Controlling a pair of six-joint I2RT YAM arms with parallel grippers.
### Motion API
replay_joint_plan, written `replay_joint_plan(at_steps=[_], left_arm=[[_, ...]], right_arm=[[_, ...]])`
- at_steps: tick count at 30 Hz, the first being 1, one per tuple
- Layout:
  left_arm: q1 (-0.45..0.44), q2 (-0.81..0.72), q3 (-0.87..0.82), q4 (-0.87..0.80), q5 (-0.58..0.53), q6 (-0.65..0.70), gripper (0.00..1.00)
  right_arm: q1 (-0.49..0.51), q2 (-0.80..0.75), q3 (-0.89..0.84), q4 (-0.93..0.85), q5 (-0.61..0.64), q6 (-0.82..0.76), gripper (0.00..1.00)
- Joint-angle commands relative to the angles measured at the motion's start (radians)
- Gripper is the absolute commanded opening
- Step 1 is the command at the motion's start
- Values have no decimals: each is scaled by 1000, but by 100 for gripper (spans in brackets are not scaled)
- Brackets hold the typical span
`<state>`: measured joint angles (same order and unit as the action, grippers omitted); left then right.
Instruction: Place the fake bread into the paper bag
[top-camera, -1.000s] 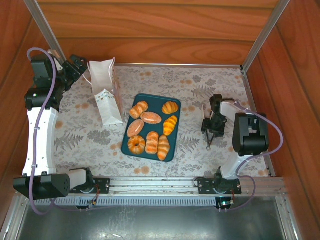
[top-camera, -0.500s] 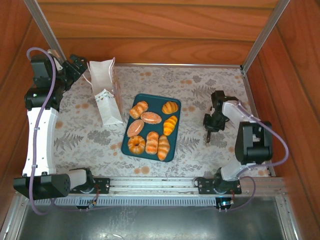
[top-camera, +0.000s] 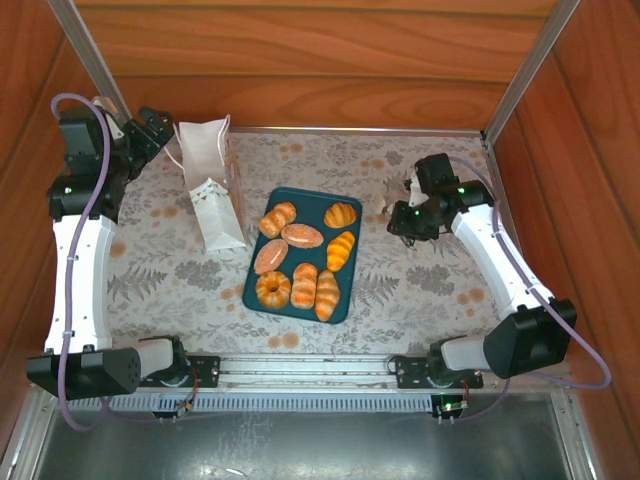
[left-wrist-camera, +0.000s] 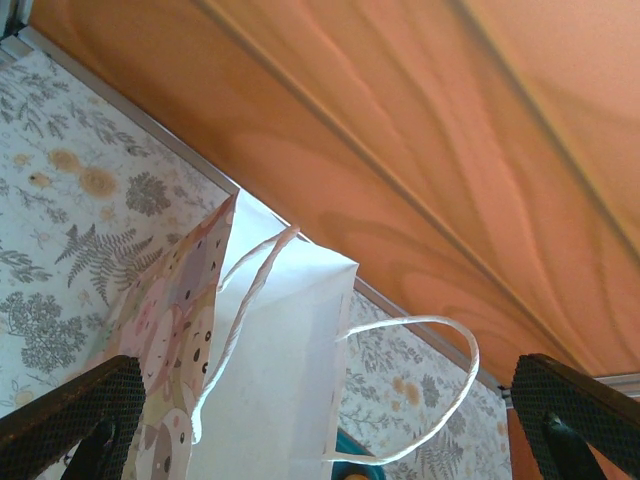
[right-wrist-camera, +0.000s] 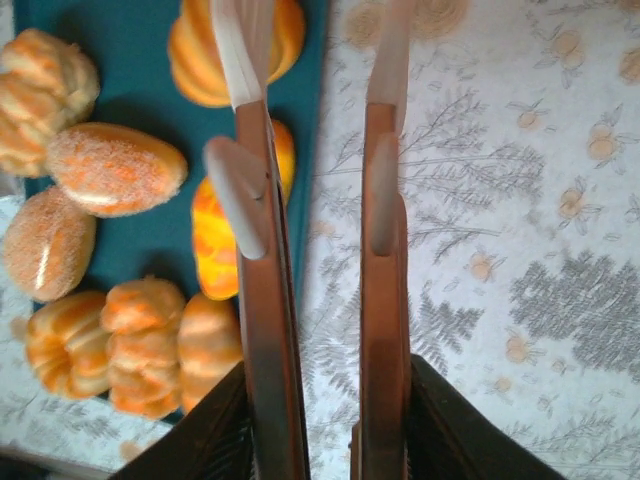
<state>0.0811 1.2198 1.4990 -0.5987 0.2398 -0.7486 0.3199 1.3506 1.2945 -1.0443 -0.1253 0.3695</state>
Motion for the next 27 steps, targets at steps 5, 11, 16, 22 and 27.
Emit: replay_joint_plan(at_steps=[5, 11, 16, 22, 27], left_arm=[[-3, -5, 61, -52, -38, 85, 100], [-3, 2, 78, -140, -120, 153, 100], [-3, 43, 90, -196, -175, 205, 100], [-8, 115, 124, -204, -181, 232, 96], [-10, 168, 158, -213, -194, 263, 91]], right_arm=[[70, -23, 94, -68, -21, 29, 39], [153, 1, 190, -117, -25, 30, 38], [223, 47, 274, -174, 20, 13, 38], [248, 78, 283, -198, 67, -2, 38], [249, 101, 264, -208, 98, -17, 38]])
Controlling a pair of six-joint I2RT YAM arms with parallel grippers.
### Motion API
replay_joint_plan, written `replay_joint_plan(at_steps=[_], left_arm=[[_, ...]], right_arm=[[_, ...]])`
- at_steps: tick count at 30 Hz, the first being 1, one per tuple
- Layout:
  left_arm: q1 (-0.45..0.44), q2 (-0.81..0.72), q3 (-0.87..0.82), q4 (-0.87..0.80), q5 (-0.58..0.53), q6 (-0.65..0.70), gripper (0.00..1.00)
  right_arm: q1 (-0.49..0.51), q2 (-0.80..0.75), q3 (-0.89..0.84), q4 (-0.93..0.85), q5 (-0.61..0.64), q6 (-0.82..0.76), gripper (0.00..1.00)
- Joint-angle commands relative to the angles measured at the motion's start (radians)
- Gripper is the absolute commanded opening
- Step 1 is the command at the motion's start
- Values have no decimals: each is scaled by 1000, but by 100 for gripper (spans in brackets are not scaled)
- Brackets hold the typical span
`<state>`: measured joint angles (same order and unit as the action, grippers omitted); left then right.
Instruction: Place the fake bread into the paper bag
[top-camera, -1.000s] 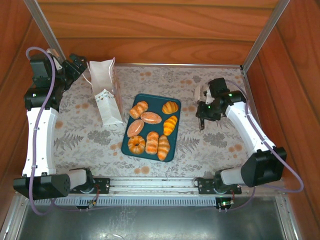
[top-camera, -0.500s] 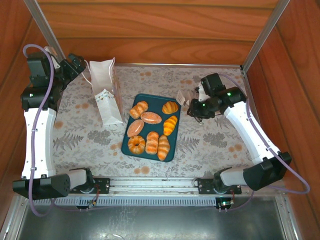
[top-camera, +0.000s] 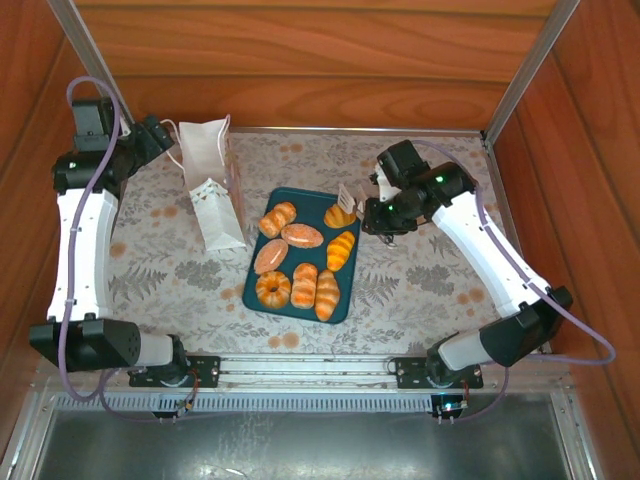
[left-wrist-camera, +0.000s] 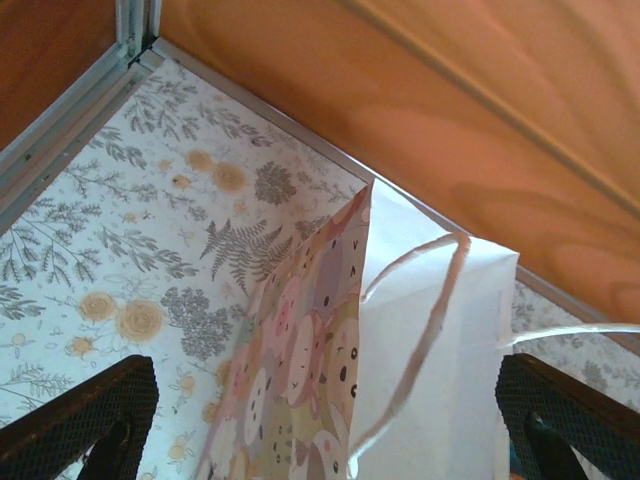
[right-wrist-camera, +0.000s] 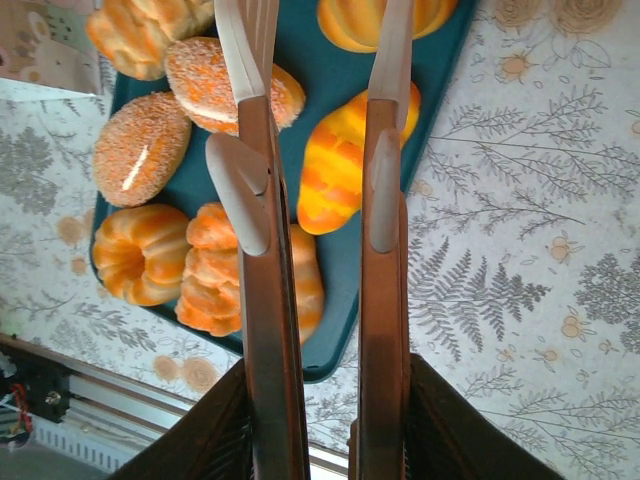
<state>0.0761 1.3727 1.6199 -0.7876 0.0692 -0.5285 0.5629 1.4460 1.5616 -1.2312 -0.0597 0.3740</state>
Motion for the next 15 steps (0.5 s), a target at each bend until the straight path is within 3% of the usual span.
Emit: replay_joint_plan(at_steps=[1, 7, 15], left_arm=[[-6, 23, 42, -27, -26, 50, 90], [-11, 47, 50, -28, -23, 70, 82], [-21, 48, 44, -29, -34, 84, 81]], right_arm=[[6, 16, -9, -22, 36, -24, 38], [6, 65, -7, -9, 34, -18, 38], [46, 51, -53, -7, 17, 67, 39]])
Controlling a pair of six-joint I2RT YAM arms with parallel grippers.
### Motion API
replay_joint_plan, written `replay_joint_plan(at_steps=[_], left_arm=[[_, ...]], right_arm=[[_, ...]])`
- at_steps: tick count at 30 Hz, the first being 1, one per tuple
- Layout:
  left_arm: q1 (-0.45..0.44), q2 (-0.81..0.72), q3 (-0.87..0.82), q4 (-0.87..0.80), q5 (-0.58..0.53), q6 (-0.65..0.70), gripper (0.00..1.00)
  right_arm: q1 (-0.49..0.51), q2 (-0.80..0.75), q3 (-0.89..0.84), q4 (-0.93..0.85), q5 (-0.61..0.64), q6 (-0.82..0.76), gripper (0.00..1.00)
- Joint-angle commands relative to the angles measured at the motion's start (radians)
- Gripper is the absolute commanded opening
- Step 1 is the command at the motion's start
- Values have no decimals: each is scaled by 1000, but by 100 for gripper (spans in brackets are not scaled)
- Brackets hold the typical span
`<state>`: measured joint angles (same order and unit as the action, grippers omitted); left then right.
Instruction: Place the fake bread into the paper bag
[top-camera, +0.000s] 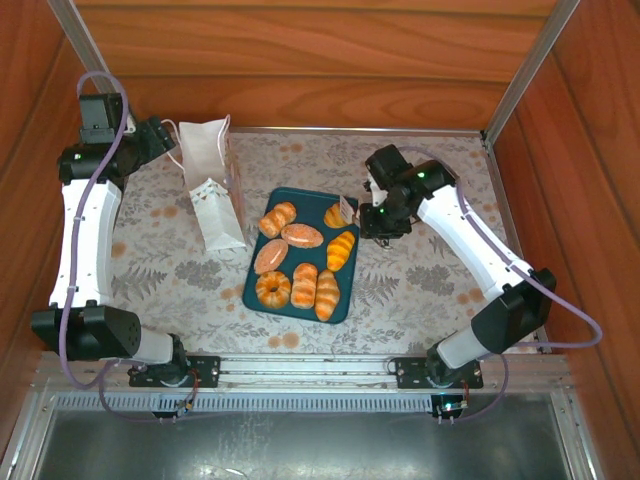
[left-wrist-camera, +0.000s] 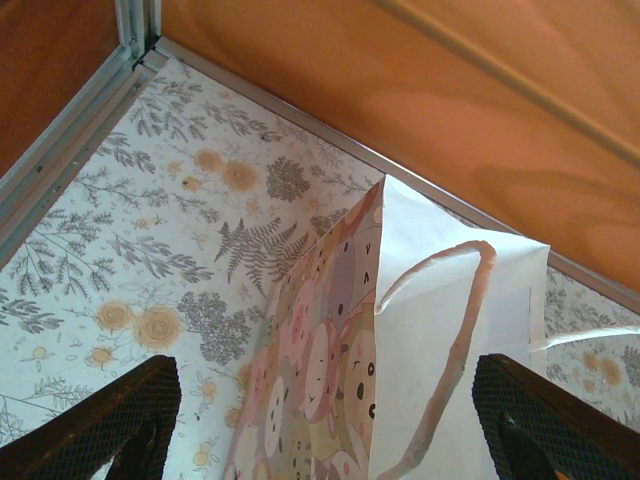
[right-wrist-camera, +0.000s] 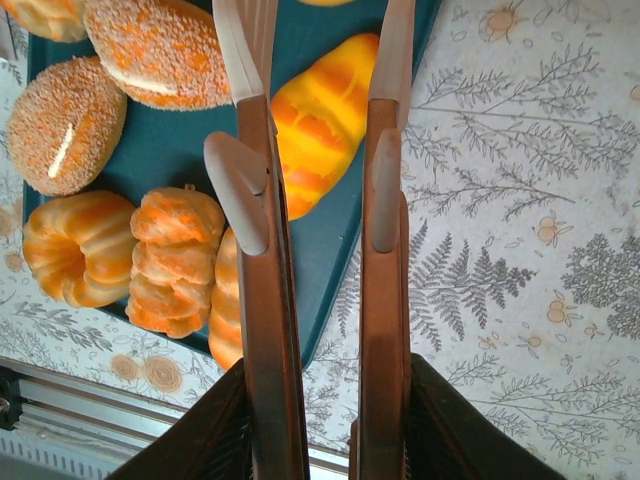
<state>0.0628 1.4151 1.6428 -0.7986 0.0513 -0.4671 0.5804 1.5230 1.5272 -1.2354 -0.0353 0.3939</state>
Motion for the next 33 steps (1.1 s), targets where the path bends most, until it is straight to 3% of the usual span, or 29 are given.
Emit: replay_joint_plan(at_steps=[1, 11, 33], left_arm=[[-6, 5, 23, -18, -16, 23, 82], [-11, -2, 35, -17, -25, 32, 87], [-13, 0, 30, -15, -17, 43, 89]], right_arm=[[41, -29, -31, 0, -5, 68, 39], [181, -93, -132, -4, 26, 229, 40], [219, -7, -143, 48, 38, 301, 44]])
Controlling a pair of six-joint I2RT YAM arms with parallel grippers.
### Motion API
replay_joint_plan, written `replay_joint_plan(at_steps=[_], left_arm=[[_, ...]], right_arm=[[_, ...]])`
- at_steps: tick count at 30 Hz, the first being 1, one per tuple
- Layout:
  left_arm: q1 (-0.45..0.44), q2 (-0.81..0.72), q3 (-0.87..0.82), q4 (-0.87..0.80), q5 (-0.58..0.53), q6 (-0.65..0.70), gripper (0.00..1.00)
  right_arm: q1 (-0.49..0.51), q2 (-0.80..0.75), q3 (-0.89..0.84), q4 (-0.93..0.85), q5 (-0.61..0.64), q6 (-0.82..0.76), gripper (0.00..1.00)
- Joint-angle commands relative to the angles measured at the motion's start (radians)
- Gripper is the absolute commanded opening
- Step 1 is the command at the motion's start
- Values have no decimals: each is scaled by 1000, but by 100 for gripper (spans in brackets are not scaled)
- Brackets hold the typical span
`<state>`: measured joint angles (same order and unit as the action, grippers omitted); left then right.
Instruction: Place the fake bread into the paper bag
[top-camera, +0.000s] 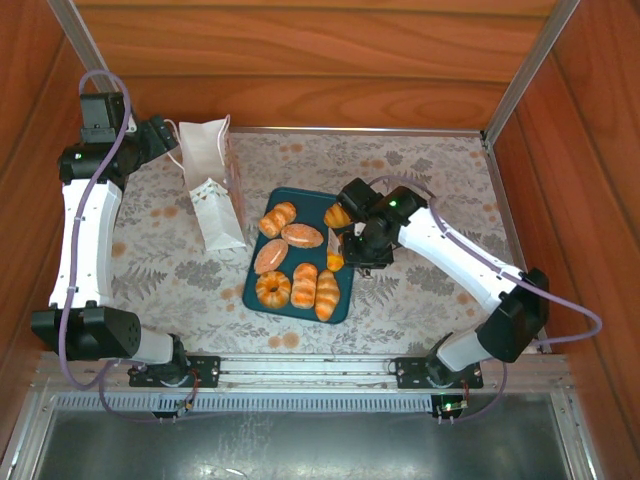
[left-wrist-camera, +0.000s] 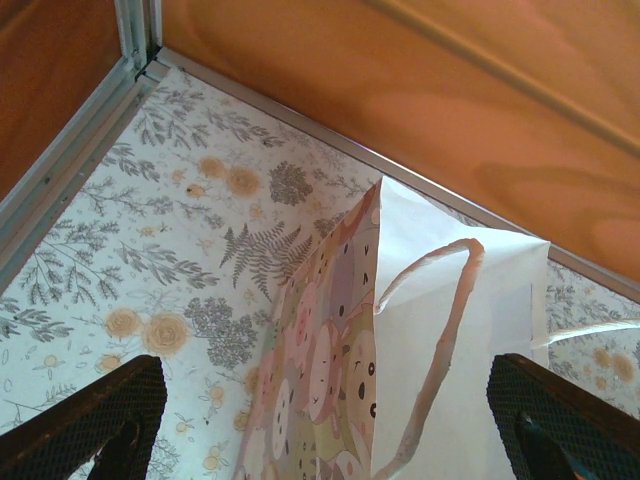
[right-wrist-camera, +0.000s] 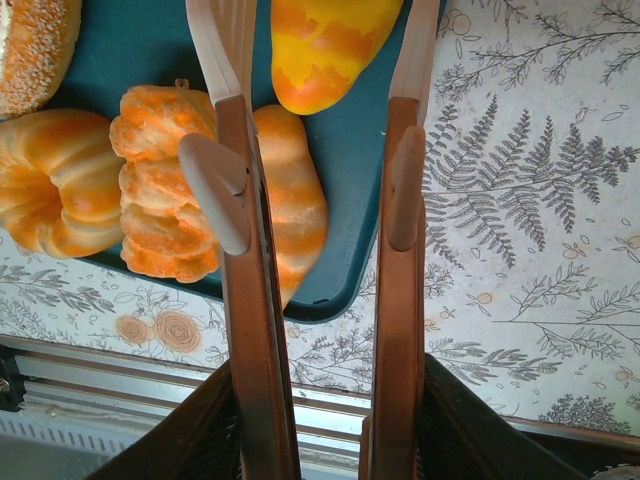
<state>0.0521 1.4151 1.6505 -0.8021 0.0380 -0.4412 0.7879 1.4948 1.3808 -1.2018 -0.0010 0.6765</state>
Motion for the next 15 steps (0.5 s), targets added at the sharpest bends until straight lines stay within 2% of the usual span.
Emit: replay_joint_plan(at_steps=[1, 15], left_arm=[[-3, -1, 23, -11, -2, 16, 89], [-3, -1, 25, -9, 5, 9, 89]], right_arm=[[11, 31, 1, 15, 7, 19, 44], [11, 88, -58, 67, 6, 41, 45]])
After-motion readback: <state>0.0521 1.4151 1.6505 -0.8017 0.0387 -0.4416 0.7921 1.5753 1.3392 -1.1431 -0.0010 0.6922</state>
